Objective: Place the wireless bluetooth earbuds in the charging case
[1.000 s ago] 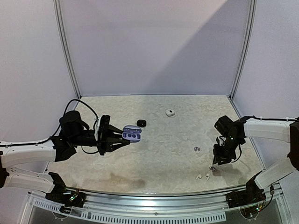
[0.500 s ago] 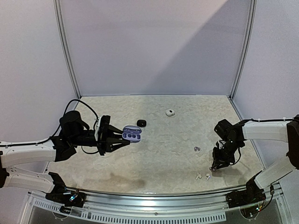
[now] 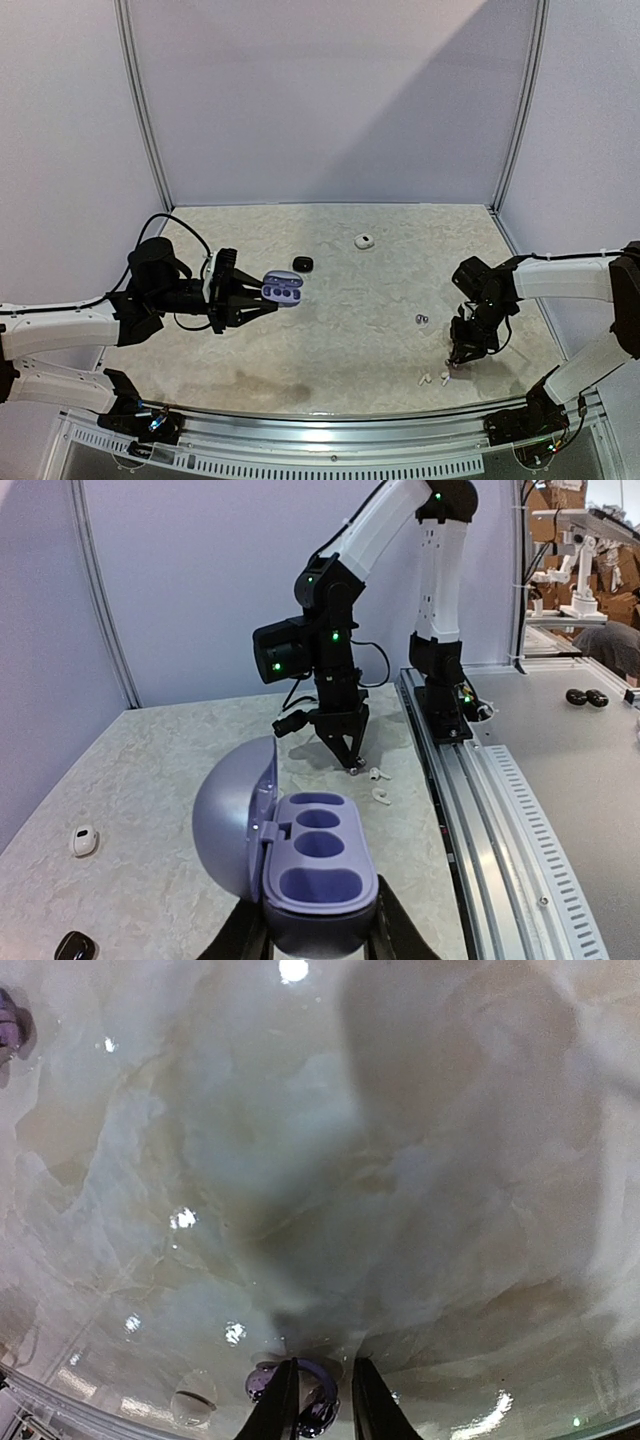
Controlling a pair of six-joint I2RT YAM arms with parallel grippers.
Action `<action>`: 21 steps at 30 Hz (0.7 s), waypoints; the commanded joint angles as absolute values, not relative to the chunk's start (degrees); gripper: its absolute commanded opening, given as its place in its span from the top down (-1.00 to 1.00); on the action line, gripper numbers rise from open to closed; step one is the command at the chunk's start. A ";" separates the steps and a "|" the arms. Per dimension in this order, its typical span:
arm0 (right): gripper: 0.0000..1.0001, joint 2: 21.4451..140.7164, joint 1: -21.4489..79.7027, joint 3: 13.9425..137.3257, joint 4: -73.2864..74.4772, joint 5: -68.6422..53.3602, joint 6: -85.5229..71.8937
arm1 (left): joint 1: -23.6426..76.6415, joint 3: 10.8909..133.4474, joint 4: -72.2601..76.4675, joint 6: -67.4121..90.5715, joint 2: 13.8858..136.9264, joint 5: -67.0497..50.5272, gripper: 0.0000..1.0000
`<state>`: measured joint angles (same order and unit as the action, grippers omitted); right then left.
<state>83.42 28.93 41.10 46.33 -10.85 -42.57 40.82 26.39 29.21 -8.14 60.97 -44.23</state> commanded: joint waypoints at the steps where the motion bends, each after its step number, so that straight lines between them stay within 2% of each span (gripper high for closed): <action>1: 0.63 84.81 29.83 41.51 48.17 -9.88 -43.33 | 40.34 27.22 28.96 -8.68 60.39 -44.56 1.00; 5: 0.75 85.16 29.83 41.39 47.03 -10.86 -43.49 | 40.34 27.00 28.93 -8.68 60.00 -44.45 1.00; 11: 0.70 85.47 30.35 41.29 47.21 -10.89 -44.18 | 40.34 26.77 28.78 -8.74 59.59 -44.30 1.00; 21: 0.93 83.35 30.78 43.66 47.36 -6.97 -44.17 | 40.34 26.51 28.65 -8.77 59.16 -44.21 1.00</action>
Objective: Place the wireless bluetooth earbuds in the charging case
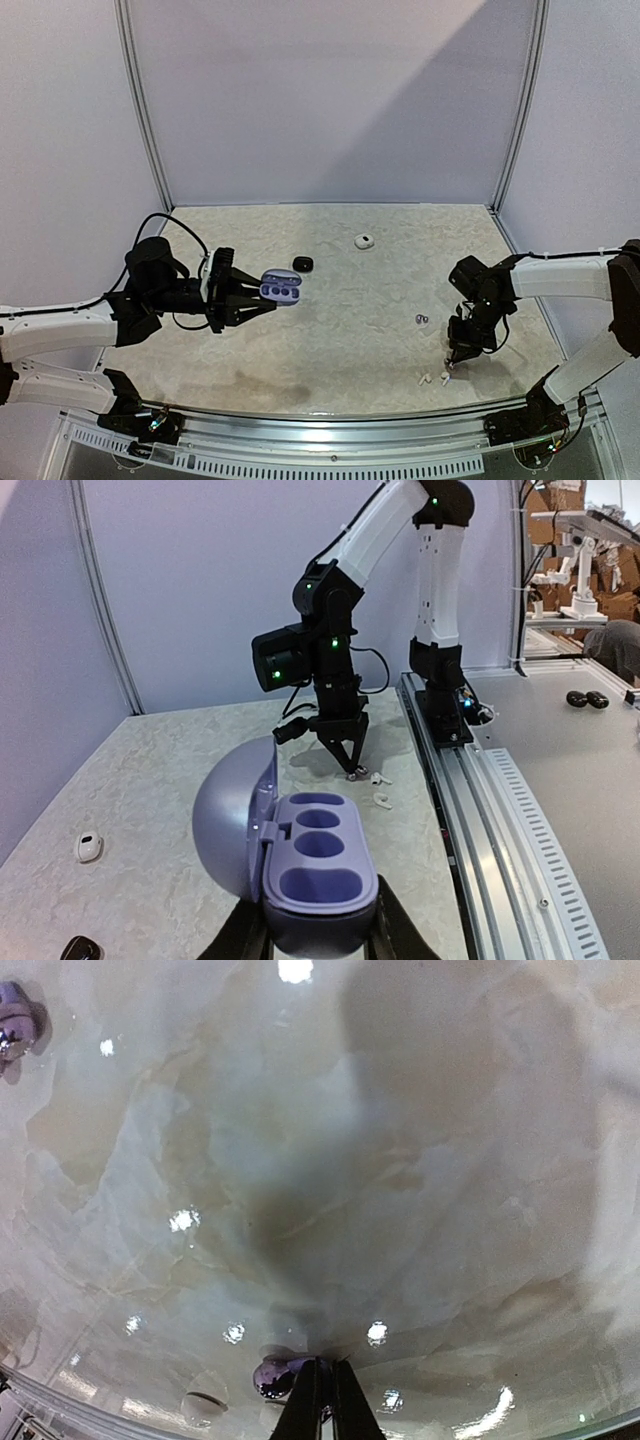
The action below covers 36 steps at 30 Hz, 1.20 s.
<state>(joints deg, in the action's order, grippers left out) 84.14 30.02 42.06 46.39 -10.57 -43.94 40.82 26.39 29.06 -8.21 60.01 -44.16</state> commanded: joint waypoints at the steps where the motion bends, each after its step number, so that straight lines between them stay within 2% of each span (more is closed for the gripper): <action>1: 0.94 82.75 30.94 44.21 47.48 -6.05 -44.08 | 40.34 26.54 28.61 -8.71 59.15 -44.21 1.00; 14: 1.00 83.05 35.67 49.16 40.38 -3.11 -43.42 | 40.36 26.54 28.54 -8.95 59.08 -44.21 1.00; 21: 1.00 88.65 43.06 54.01 32.91 -1.39 -45.06 | 40.39 26.40 28.19 -9.11 58.88 -43.81 1.00; 27: 1.00 98.64 51.21 60.42 26.26 -0.62 -44.75 | 40.43 26.39 27.76 -9.24 58.51 -43.60 1.00; 36: 1.00 107.38 54.58 63.19 22.94 -6.23 -47.80 | 40.44 25.81 27.66 -9.49 57.75 -42.93 1.00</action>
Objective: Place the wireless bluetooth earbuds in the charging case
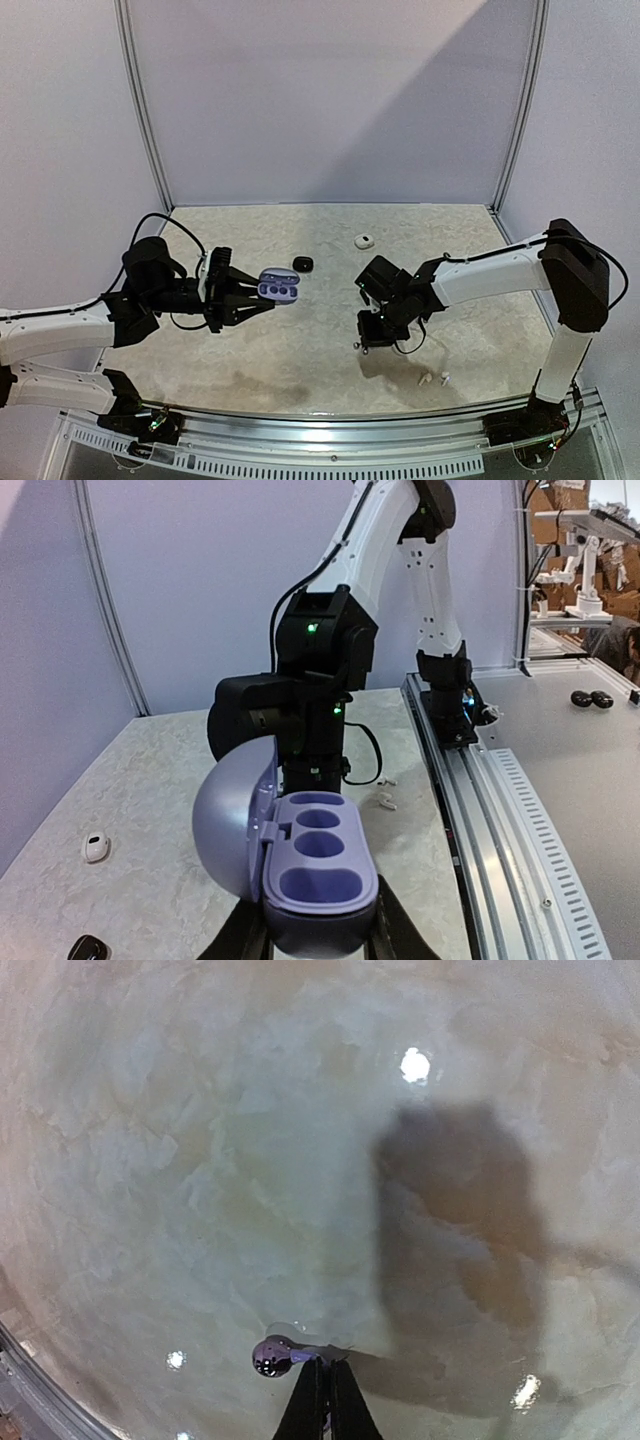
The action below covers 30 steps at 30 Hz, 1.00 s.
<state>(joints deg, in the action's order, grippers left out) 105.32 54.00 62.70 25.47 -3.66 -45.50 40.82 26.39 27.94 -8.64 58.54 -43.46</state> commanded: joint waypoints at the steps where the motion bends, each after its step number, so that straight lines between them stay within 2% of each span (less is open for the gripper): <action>1: 1.00 107.93 54.61 63.37 22.71 -7.06 -47.96 | 40.46 25.79 27.57 -9.51 57.72 -42.90 1.00; 9: 0.74 109.75 54.67 66.00 28.01 -11.26 -43.79 | 40.48 25.48 27.77 -9.73 57.70 -42.72 1.00; 17: 0.73 111.70 54.64 69.43 32.37 -14.40 -39.74 | 40.43 25.44 27.52 -9.89 57.42 -42.54 1.00; 30: 0.86 114.39 54.66 68.97 31.06 -19.05 -41.76 | 40.43 25.77 27.07 -10.06 57.56 -42.54 1.00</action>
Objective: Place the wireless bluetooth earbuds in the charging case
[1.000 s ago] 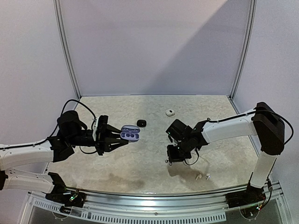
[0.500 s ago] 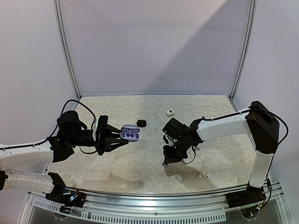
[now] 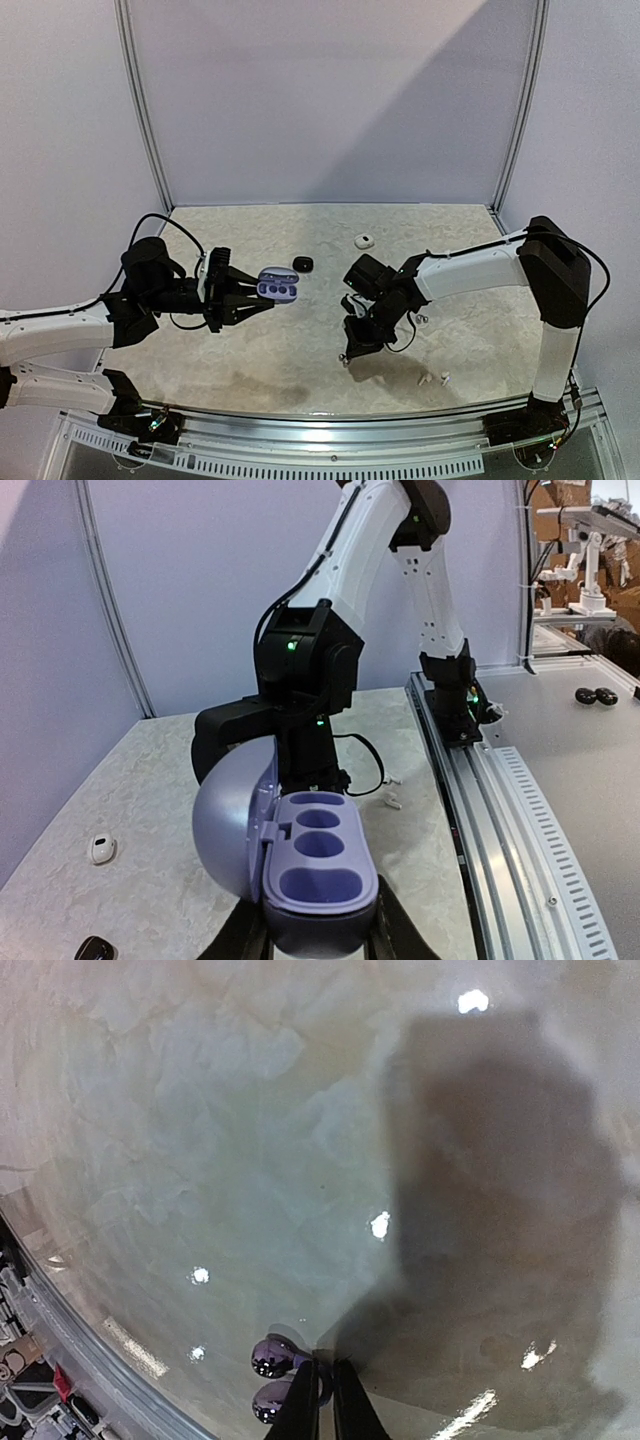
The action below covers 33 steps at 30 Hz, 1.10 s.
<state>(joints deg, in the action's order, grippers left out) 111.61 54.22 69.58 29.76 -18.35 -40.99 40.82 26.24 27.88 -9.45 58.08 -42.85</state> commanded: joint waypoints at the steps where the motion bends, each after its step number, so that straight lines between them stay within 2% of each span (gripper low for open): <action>1: 0.86 114.43 54.65 68.91 31.01 -19.11 -41.86 | 40.43 25.84 27.02 -10.13 57.57 -42.54 1.00; 7: 1.00 113.94 54.66 69.11 30.53 -17.93 -42.11 | 40.43 25.88 26.83 -10.42 57.57 -42.58 1.00; 19: 1.00 109.27 55.55 72.96 32.18 -9.64 -37.96 | 40.39 25.81 26.81 -10.54 57.58 -42.47 1.00; 24: 1.00 110.48 57.23 75.61 34.82 -3.56 -34.74 | 40.34 25.70 26.81 -10.57 57.53 -42.45 1.00; 29: 1.00 111.40 57.80 76.10 36.15 -3.58 -33.03 | 40.25 25.70 26.34 -10.72 57.36 -42.32 1.00; 33: 0.67 109.74 57.81 74.98 35.75 -6.19 -32.74 | 40.25 25.77 26.32 -10.73 57.55 -42.27 1.00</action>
<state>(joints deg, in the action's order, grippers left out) 111.59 57.56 75.44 34.48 -5.74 -34.22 40.82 26.24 27.46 -9.96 58.08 -42.81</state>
